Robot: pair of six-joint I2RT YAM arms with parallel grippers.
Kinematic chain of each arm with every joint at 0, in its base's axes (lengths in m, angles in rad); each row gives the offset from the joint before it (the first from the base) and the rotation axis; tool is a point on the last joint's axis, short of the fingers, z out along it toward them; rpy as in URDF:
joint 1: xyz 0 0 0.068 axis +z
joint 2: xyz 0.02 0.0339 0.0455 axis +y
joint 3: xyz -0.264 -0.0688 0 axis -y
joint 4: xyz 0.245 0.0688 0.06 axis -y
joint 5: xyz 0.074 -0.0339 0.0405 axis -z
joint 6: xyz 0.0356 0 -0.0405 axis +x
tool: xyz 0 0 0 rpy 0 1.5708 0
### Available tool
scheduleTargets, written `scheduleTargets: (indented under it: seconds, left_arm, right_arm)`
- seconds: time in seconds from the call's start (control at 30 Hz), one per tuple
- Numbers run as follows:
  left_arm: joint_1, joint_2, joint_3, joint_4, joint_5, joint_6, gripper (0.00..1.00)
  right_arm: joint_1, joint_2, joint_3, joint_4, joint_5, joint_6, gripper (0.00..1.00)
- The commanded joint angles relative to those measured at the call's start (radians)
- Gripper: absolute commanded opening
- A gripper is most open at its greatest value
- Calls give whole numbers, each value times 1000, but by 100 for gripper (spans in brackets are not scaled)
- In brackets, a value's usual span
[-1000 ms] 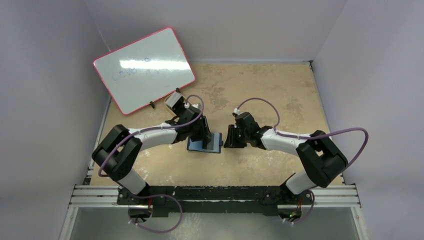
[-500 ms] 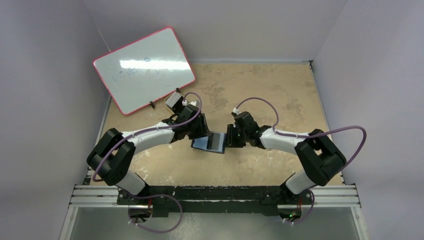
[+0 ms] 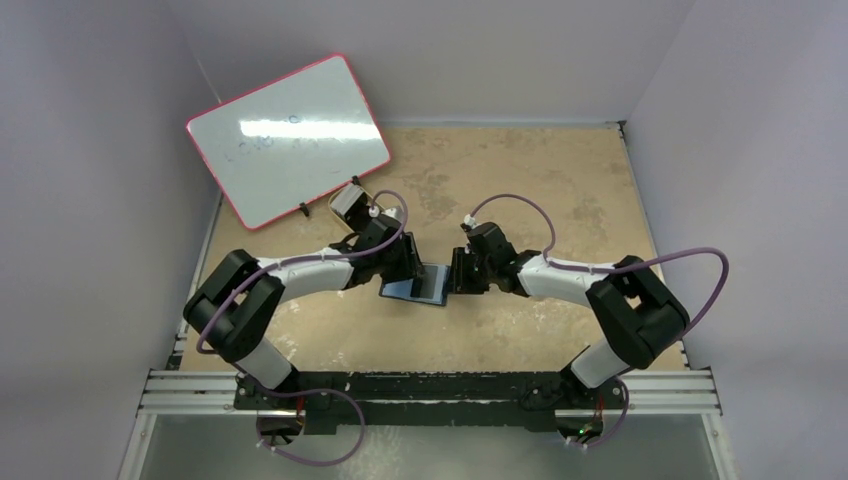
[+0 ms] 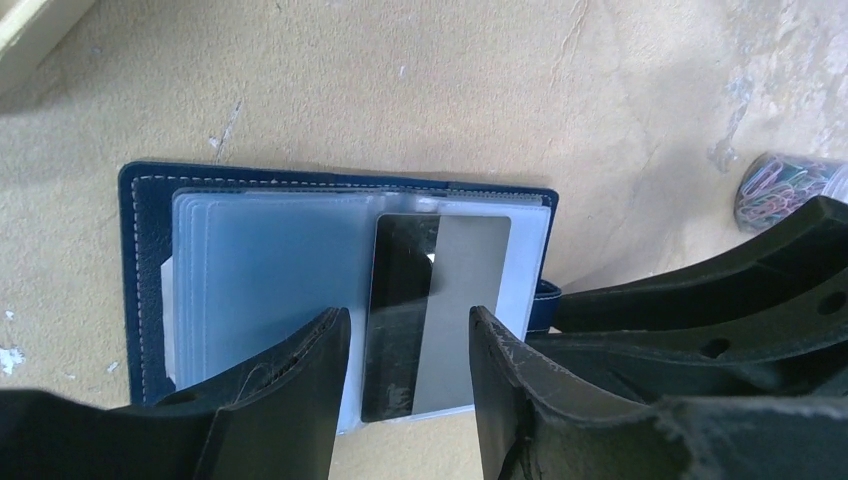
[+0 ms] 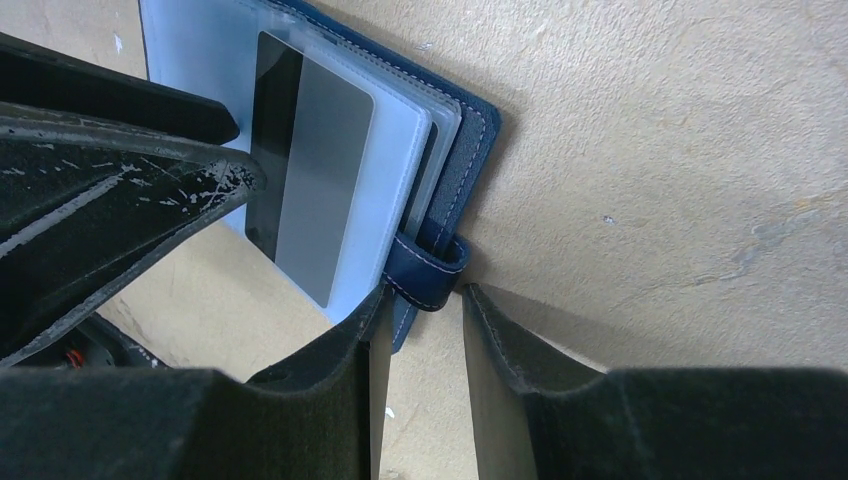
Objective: Put the credit cards into the card holder
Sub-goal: Insert the credit card into the card holder.
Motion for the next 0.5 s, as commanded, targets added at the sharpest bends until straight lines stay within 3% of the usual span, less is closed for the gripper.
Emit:
scheduleTargets:
  seconds: [0.0, 0.47]
  left_arm:
    - [0, 14, -14, 79, -1, -24, 47]
    - [-3, 3, -128, 382, 167, -202, 45]
  right_arm:
    - [5, 25, 2, -12, 4, 1, 35]
    - [4, 80, 4, 25, 42, 3, 34]
